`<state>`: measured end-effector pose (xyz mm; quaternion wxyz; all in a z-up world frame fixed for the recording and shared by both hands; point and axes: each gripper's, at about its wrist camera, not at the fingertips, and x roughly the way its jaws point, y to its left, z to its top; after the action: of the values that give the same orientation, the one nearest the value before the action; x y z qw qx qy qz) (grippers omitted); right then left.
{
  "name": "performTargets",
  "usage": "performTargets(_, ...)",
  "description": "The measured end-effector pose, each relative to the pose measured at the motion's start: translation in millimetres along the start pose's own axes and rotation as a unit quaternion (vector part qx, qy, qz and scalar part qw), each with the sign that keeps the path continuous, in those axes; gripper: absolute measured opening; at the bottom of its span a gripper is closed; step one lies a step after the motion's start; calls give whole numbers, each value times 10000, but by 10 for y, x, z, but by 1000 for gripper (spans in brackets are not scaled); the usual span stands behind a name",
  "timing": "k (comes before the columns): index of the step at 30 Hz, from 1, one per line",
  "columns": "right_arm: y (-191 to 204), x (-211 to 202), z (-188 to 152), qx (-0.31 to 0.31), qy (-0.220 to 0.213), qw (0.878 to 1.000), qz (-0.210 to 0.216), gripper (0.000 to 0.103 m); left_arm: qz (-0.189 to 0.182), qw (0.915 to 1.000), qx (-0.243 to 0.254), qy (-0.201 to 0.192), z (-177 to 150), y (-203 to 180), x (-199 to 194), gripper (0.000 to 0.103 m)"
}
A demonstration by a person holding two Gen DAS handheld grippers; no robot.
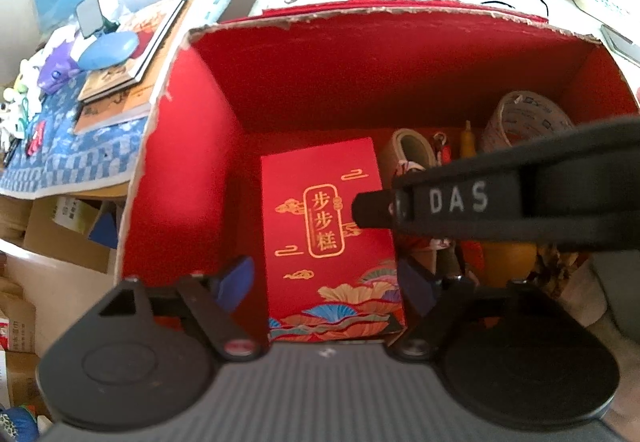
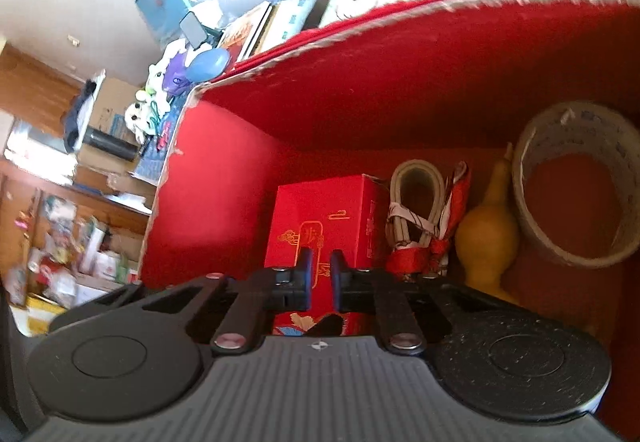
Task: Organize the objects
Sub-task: 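Lower the gift box into the red box beside the sandals, then open the right gripper and withdraw it up out of the red box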
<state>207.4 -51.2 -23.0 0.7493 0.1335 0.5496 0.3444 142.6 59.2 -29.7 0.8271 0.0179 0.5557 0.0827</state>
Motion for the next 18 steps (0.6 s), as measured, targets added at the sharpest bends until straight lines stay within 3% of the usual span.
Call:
performTargets(11, -53, -21, -7, 321, -245, 9982, -445, 14, -147, 9997, 159, -71, -39, 55, -6, 78)
performTargets(18, -42, -249, -134, 481, -858, 9909, -916, 19, -194, 9985, 415, -312, -109, 55, -102, 78)
